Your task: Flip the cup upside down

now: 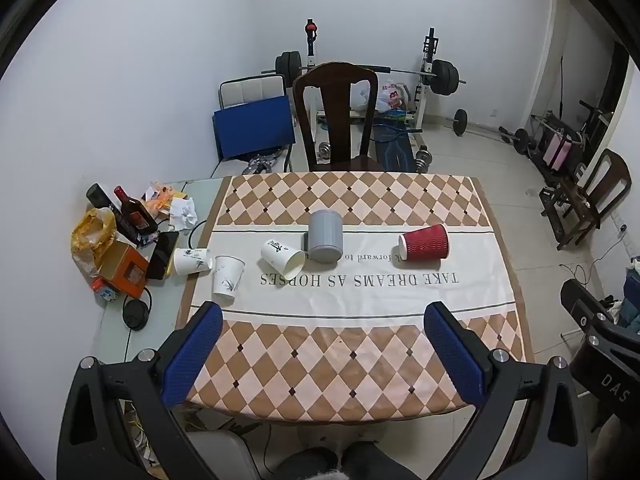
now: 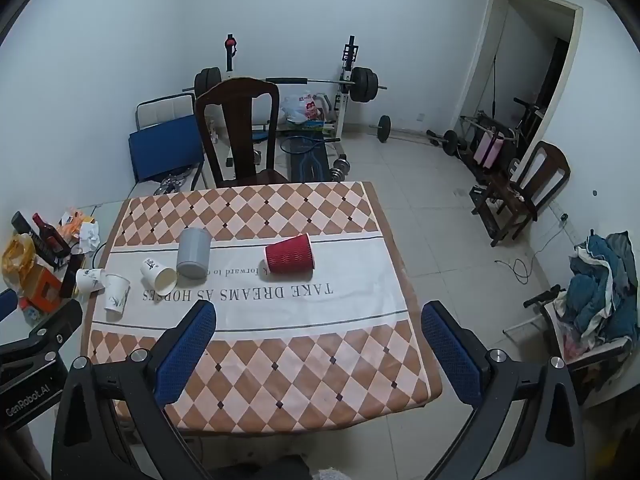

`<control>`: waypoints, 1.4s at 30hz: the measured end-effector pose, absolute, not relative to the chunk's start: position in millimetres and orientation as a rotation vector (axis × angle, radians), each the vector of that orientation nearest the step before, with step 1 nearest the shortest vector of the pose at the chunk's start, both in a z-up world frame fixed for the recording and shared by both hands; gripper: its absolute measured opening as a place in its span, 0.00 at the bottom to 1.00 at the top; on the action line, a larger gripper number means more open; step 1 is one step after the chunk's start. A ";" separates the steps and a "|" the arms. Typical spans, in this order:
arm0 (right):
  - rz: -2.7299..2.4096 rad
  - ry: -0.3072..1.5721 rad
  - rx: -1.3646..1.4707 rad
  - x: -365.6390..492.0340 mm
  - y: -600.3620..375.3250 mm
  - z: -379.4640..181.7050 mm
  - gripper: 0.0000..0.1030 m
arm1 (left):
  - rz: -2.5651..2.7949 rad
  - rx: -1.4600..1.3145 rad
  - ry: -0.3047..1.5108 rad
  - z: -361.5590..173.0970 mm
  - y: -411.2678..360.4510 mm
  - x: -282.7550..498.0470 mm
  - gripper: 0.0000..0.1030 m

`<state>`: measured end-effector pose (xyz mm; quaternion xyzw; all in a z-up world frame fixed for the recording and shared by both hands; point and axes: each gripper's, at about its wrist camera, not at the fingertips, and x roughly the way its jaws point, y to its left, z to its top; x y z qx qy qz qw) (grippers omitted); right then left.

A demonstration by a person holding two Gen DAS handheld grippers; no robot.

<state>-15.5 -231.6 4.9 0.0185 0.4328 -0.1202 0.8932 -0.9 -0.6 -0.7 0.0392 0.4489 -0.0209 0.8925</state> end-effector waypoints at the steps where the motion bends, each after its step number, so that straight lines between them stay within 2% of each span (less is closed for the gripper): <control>1: -0.246 0.899 0.035 -15.5 -231.6 5.0 1.00 | -0.055 0.069 0.961 -1.1 0.3 1.5 1.00; 42: -0.263 0.878 -0.006 -9.4 -222.7 26.1 1.00 | -0.059 0.056 0.941 -0.9 -14.9 1.6 1.00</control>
